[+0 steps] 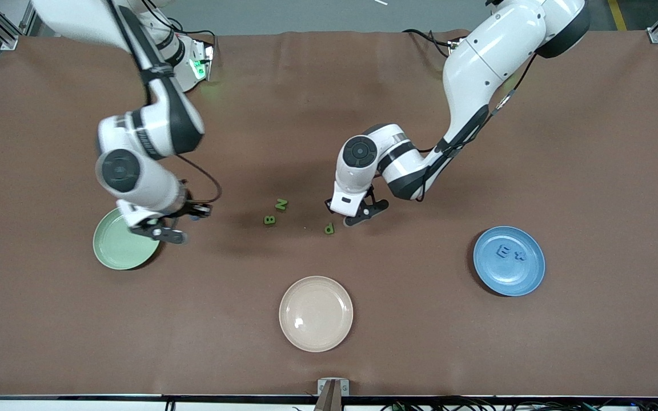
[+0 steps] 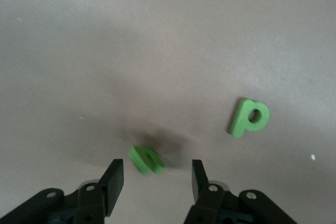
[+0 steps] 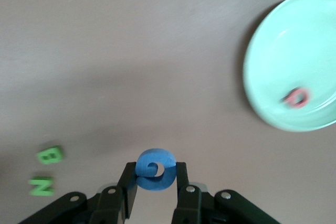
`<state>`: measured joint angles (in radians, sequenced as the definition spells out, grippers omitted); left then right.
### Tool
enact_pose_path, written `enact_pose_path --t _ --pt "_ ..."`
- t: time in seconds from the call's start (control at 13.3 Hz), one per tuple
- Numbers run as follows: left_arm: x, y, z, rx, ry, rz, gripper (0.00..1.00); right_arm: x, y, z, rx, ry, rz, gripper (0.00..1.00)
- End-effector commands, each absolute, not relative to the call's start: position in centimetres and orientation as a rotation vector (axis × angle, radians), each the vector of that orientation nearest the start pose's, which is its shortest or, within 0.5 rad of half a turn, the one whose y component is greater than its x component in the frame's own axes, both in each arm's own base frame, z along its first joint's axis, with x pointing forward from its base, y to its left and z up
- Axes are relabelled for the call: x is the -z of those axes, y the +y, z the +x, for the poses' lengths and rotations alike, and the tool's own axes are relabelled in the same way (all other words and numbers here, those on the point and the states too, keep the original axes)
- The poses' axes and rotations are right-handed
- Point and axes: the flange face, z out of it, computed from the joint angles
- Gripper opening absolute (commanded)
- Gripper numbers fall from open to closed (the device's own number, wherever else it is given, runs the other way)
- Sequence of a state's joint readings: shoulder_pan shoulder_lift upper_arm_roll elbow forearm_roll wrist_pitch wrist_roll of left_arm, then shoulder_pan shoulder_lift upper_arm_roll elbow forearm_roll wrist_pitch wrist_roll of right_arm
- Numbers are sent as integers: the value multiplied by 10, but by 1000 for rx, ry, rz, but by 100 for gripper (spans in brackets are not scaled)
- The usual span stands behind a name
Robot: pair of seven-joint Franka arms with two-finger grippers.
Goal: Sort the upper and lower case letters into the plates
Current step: 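Place the c on the green plate while the left gripper grasps the letter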
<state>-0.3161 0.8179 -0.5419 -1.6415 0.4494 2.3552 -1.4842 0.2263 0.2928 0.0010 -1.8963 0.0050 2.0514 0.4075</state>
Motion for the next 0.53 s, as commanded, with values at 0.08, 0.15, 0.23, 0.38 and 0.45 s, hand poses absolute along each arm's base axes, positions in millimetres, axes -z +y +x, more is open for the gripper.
enact_pose_path --t 0.08,0.15,0.23,0.38,0.45 --pt "-183 -491 490 -50 -701 -3125 56 -322 50 596 -229 36 -3145 15" --pt "-181 -487 493 -44 -707 -3117 54 -322 28 601 -184 -34 -3139 15" --pt "-177 -483 495 -38 -712 -3106 53 -312 11 603 -171 -80 -3133 15" --pt "-176 -480 495 -41 -718 -3093 52 -285 -14 608 -160 -150 -3122 15" --pt "-179 -477 498 -35 -729 -3090 50 -272 -18 610 -153 -166 -3122 15"
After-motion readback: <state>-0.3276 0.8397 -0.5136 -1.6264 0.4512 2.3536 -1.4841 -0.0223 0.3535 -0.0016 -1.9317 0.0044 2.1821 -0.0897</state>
